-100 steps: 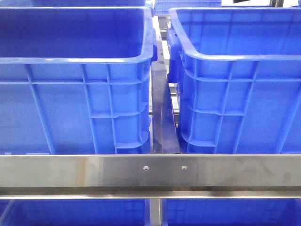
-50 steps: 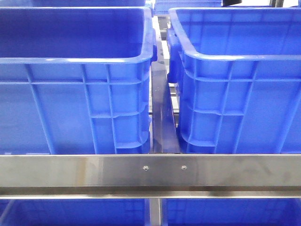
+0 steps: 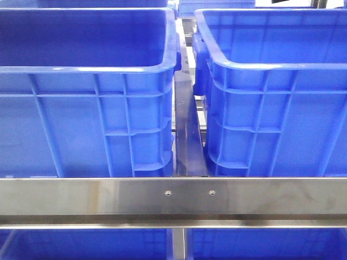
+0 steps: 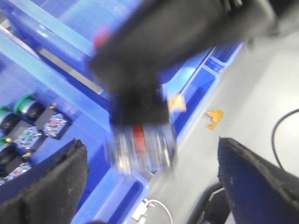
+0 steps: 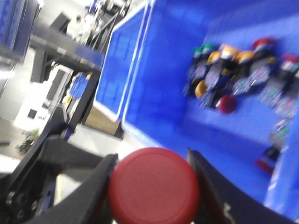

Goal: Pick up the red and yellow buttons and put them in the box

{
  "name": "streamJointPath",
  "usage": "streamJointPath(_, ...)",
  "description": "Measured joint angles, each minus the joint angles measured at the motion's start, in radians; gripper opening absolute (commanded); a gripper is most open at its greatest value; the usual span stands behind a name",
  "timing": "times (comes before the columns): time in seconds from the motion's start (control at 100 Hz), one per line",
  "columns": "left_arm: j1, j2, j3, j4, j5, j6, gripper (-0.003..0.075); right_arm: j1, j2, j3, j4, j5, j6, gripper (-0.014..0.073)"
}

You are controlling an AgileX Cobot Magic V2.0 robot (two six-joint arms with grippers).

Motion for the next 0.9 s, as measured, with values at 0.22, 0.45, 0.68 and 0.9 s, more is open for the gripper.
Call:
streamJointPath(0.22,0.033,-0.016,0.000,0.121,-0.008,-0.126,0.0548,-0.117,0.000,-0.019,-0.002,-0.001,-0.019,0.0123)
streamJointPath(0.45,0.206,-0.046,0.000,0.126,-0.042,-0.152,0.0548,-0.216,0.000,-0.019,-0.024,-0.001,-0.023,0.0123)
streamJointPath(0.68,0.429,-0.081,0.062,0.089,-0.058,-0.155,0.0548,-0.278,0.000,-0.019,-0.040,-0.004,-0.040,0.0123)
streamJointPath(0.9,0.591,-0.191,0.207,0.076,-0.131,-0.157,0.0548,-0.304,0.000,-0.019,-0.040,-0.085,-0.102,0.0123)
